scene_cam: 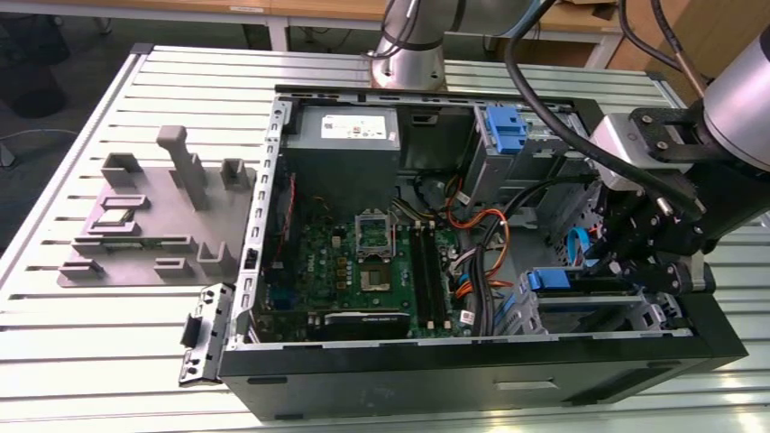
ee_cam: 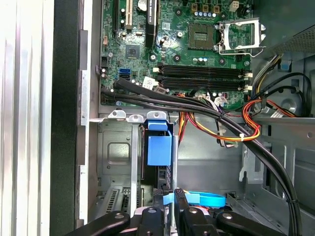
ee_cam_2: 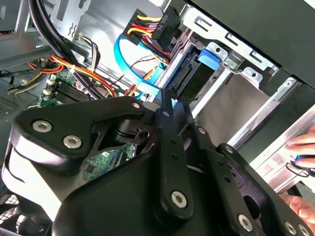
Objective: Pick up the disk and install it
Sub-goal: 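Insert the first disk wire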
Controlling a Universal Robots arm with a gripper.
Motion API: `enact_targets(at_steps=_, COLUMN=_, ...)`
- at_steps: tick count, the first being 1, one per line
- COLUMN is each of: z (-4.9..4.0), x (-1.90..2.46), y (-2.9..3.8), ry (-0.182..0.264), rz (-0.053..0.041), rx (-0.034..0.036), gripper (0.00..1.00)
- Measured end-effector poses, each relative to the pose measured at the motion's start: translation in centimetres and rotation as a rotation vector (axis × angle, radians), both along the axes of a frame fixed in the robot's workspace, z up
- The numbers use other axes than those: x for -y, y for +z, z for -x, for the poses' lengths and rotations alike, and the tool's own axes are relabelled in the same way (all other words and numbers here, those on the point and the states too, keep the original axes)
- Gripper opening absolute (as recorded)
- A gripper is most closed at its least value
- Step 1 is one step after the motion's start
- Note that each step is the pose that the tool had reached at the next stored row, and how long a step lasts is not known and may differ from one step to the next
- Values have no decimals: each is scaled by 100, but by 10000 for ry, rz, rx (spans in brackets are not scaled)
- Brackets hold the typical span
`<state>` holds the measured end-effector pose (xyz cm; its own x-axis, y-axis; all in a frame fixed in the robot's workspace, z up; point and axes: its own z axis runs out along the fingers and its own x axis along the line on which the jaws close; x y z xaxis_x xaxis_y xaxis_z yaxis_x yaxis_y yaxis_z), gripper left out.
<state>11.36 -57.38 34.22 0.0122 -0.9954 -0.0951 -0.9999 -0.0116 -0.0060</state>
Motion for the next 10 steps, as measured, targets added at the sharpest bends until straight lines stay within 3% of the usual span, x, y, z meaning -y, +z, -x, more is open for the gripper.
enact_targets(at_steps=10, z=0, x=0, y=29, ry=0, rz=7, rx=0, gripper=24)
